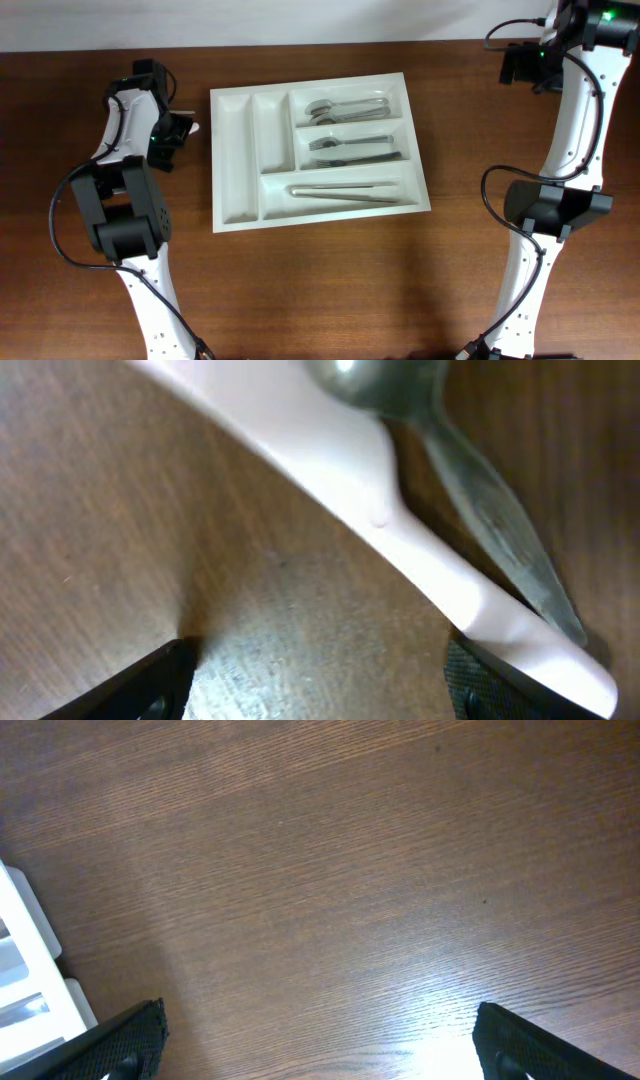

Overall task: Pack container
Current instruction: 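Lower the left gripper toward the white plastic knife's handle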

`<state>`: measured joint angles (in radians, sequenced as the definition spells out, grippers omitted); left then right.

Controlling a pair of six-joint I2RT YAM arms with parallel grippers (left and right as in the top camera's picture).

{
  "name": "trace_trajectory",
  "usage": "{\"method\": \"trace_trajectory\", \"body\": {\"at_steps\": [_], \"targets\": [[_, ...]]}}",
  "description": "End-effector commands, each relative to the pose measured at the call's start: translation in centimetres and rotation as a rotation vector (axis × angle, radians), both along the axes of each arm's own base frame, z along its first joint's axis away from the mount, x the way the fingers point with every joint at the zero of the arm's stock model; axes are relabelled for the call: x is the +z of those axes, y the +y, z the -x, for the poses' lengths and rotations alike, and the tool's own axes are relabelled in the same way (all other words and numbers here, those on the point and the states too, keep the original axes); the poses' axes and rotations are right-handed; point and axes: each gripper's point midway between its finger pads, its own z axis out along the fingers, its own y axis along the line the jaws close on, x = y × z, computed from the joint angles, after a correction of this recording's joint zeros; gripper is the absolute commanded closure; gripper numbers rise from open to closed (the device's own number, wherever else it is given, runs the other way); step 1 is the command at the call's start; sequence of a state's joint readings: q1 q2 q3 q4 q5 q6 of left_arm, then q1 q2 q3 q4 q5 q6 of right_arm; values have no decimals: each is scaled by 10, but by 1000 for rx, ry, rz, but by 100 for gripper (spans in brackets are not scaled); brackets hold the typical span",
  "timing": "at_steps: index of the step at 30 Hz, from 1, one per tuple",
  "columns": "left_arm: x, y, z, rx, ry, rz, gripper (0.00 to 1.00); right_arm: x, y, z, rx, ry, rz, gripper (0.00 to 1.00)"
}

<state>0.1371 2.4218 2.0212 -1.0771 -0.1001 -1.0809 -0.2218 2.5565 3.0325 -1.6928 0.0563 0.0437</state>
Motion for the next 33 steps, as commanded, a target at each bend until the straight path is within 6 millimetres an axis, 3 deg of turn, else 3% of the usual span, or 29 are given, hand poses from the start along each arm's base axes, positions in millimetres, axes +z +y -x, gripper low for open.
{"method": "trace_trajectory", "body": {"at_steps": [1, 7, 16, 23, 33], "targets": [[36, 3, -10, -39, -86, -23, 17, 4, -1, 3, 5, 3, 11, 1], [70, 8, -26, -48, -196, -65, 17, 4, -1, 3, 5, 3, 11, 1], [72, 20, -27, -13, -202, -126, 16, 4, -1, 3, 5, 3, 11, 1], [56, 22, -23, 84, -194, -120, 16, 4, -1, 3, 5, 3, 11, 1], [11, 20, -8, 123, -106, -102, 16, 4, -1, 3, 5, 3, 11, 1]]}}
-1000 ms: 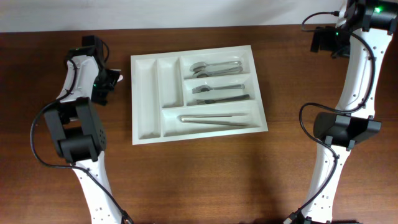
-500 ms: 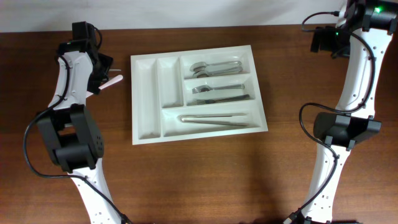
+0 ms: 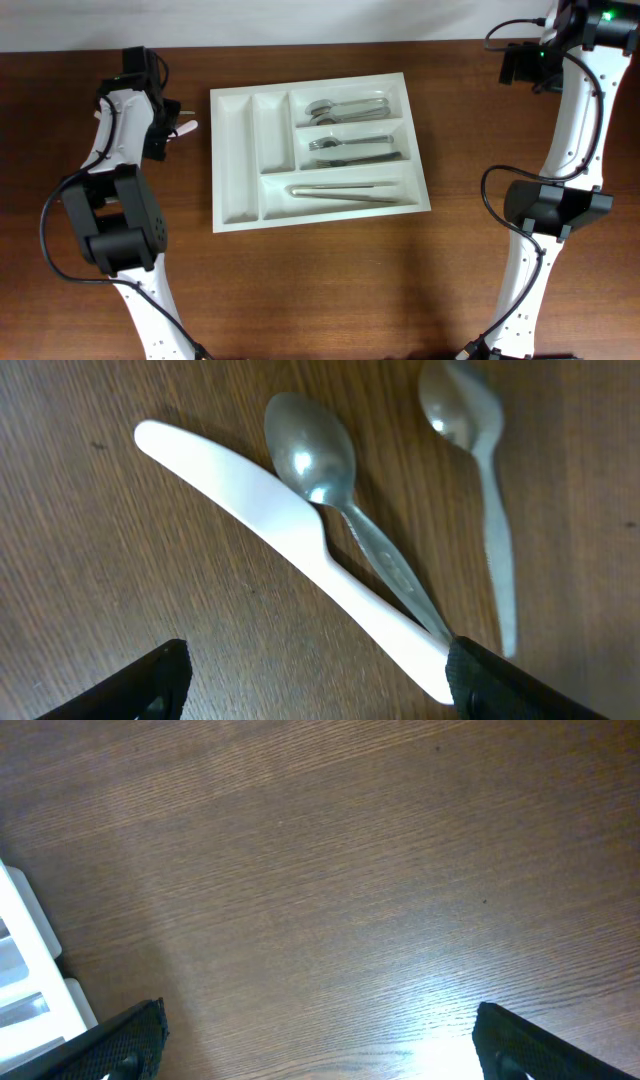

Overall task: Pack container
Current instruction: 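Lower the left gripper toward the white plastic knife's handle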

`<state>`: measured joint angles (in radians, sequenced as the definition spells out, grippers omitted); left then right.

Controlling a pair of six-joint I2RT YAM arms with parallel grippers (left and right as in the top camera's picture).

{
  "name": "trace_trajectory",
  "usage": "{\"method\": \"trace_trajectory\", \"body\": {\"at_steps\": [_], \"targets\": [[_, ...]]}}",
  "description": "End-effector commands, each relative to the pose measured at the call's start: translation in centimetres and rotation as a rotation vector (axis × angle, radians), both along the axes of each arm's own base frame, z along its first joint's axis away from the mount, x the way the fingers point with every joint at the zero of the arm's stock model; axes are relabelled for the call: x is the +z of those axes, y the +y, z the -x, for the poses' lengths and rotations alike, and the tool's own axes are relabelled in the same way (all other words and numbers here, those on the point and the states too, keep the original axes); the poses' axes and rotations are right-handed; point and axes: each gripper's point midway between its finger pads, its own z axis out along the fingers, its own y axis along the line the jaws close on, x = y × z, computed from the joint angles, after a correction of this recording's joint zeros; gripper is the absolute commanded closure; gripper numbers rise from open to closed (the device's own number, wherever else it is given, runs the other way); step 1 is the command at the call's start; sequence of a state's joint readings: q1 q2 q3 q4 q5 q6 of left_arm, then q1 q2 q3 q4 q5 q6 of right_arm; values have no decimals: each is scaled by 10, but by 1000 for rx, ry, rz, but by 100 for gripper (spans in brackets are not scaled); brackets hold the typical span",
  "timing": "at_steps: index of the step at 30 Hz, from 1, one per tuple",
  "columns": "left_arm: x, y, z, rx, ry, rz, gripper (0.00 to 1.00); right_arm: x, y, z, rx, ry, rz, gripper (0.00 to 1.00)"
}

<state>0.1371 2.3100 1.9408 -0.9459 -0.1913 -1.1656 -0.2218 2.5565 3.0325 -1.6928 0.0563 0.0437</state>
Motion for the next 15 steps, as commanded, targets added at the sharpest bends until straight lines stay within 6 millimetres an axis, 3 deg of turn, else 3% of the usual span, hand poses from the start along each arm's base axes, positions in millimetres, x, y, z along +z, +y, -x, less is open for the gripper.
{"method": "trace_trajectory", "body": {"at_steps": [1, 15], "targets": [[-29, 1, 9, 33, 59, 5, 16, 4, -1, 3, 5, 3, 11, 1], [-32, 2, 6, 160, 16, 32, 13, 4, -1, 3, 5, 3, 11, 1]]}}
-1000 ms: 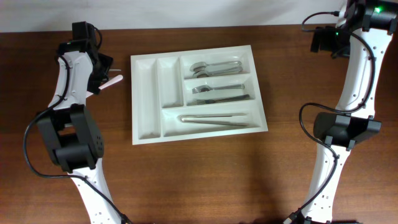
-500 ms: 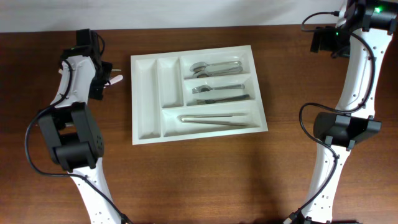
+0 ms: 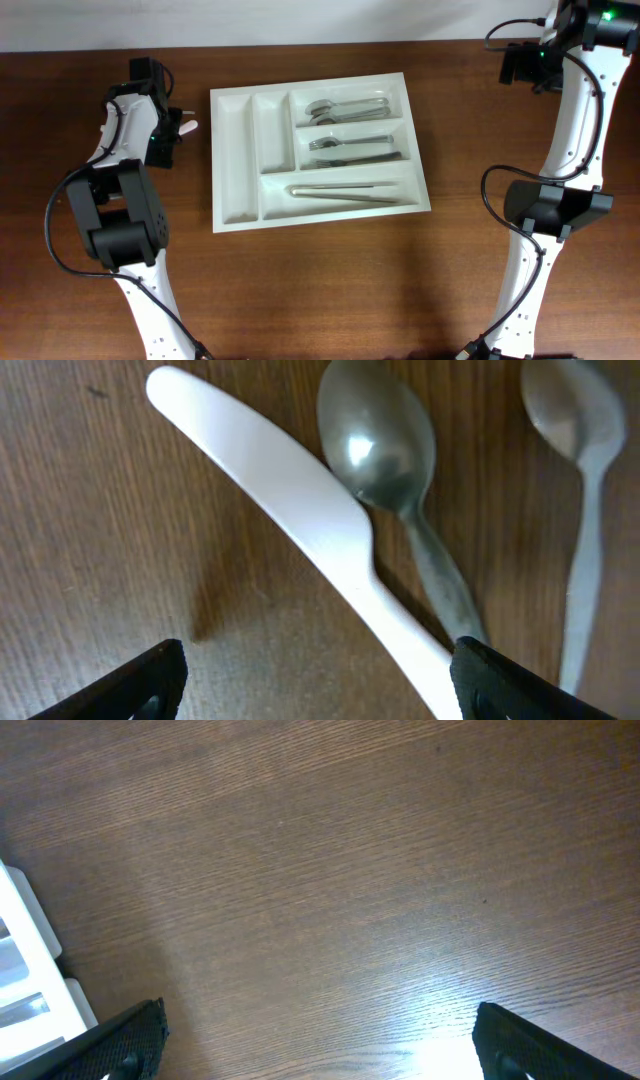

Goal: Pack container

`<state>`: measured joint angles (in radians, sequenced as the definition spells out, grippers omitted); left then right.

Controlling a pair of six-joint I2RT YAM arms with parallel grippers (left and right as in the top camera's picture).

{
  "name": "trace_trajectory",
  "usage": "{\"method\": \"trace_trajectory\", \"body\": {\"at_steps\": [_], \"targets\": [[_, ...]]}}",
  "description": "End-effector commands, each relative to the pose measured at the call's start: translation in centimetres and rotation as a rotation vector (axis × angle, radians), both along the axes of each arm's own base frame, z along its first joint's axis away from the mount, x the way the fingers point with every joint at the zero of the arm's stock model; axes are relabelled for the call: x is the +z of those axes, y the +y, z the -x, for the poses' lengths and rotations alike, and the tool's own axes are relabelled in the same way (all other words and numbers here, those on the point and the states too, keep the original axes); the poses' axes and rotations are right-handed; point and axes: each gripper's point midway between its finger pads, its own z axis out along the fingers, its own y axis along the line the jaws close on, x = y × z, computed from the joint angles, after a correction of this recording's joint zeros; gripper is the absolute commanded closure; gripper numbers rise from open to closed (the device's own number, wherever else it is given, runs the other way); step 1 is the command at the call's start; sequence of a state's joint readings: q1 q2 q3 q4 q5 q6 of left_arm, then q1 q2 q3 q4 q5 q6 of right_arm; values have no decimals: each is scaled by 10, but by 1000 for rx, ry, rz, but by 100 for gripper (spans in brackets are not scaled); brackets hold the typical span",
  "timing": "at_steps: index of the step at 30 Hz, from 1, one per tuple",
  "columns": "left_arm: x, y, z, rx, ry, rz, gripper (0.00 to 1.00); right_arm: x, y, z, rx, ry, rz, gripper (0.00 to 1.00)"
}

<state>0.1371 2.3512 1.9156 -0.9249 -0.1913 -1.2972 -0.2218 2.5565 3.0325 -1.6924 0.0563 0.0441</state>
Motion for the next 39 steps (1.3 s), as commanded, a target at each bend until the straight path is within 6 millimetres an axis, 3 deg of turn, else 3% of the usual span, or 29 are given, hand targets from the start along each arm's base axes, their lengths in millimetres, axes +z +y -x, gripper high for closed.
{"method": "trace_trajectory", "body": {"at_steps": [1, 5, 13, 20, 23, 26, 31, 39], "targets": [[-6, 3, 0, 35, 0, -1, 13, 3, -1, 3, 5, 3, 11, 1], [-11, 5, 1, 52, 4, 12, 13, 3, -1, 3, 5, 3, 11, 1], [-42, 3, 7, 70, 43, 100, 13, 3, -1, 3, 5, 3, 11, 1], [-44, -1, 7, 92, 40, 126, 15, 3, -1, 3, 5, 3, 11, 1], [-45, -11, 6, 86, 36, 189, 30, 3, -1, 3, 5, 3, 11, 1], [-45, -20, 7, 79, 41, 238, 38, 3, -1, 3, 5, 3, 11, 1], [-46, -26, 21, 83, 99, 267, 39, 3, -1, 3, 5, 3, 11, 1], [-47, -26, 27, 136, 117, 280, 37, 3, -1, 3, 5, 3, 11, 1]]}}
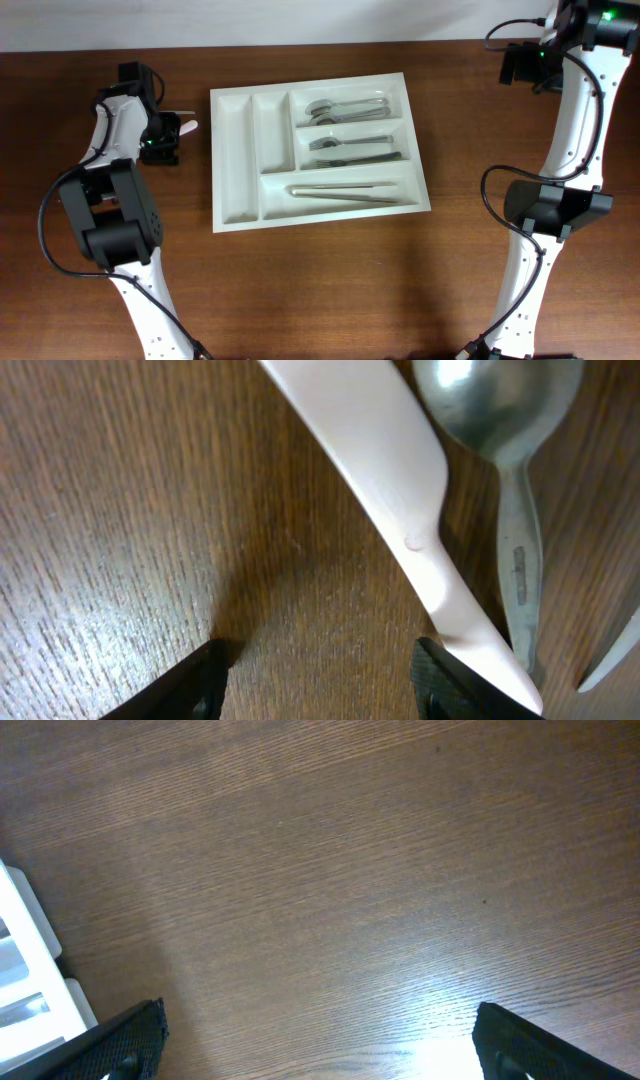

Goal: Pack container

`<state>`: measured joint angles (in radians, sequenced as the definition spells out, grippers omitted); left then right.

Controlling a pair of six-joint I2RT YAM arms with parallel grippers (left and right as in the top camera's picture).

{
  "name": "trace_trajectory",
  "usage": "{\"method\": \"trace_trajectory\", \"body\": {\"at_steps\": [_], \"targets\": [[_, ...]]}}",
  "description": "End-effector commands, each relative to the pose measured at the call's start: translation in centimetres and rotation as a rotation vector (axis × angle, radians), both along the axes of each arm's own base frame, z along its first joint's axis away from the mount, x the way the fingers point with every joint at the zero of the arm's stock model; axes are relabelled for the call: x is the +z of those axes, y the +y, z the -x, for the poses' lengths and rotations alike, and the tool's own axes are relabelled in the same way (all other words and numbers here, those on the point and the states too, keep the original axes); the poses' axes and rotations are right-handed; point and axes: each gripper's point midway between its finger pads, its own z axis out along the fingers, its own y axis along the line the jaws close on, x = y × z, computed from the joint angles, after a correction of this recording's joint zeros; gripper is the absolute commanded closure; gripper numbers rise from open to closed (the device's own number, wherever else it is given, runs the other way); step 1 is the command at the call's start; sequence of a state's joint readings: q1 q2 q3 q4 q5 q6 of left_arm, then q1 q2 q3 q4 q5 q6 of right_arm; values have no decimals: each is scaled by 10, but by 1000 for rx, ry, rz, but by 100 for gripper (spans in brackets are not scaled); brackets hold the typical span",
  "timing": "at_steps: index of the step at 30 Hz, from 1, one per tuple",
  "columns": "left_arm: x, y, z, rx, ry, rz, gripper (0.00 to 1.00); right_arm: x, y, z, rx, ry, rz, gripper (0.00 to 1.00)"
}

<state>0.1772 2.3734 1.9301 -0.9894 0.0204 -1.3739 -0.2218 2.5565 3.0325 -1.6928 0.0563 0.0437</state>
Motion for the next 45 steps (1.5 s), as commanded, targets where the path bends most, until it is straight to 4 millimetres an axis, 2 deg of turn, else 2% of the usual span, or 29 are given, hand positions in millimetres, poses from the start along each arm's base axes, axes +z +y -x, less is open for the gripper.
{"method": "trace_trajectory", "body": {"at_steps": [1, 6, 22, 31, 32, 36, 41, 45], "targets": [[-34, -8, 15, 54, 88, 62, 37, 4, -1, 3, 5, 3, 11, 1], [-34, -2, 16, 70, 85, 73, 30, 4, -1, 3, 5, 3, 11, 1], [-31, 27, 18, 171, 68, 79, 30, 4, -1, 3, 5, 3, 11, 1], [-28, 39, -1, 107, -15, 54, 26, 4, -1, 3, 5, 3, 11, 1], [-28, 39, -2, 107, -22, 52, 24, 4, -1, 3, 5, 3, 11, 1], [-26, 41, -10, 105, -54, 47, 0, 4, -1, 3, 5, 3, 11, 1], [-27, 40, -10, 103, -52, 47, 0, 4, -1, 3, 5, 3, 11, 1], [-28, 37, -1, 104, -14, 56, 8, 4, -1, 3, 5, 3, 11, 1]]}}
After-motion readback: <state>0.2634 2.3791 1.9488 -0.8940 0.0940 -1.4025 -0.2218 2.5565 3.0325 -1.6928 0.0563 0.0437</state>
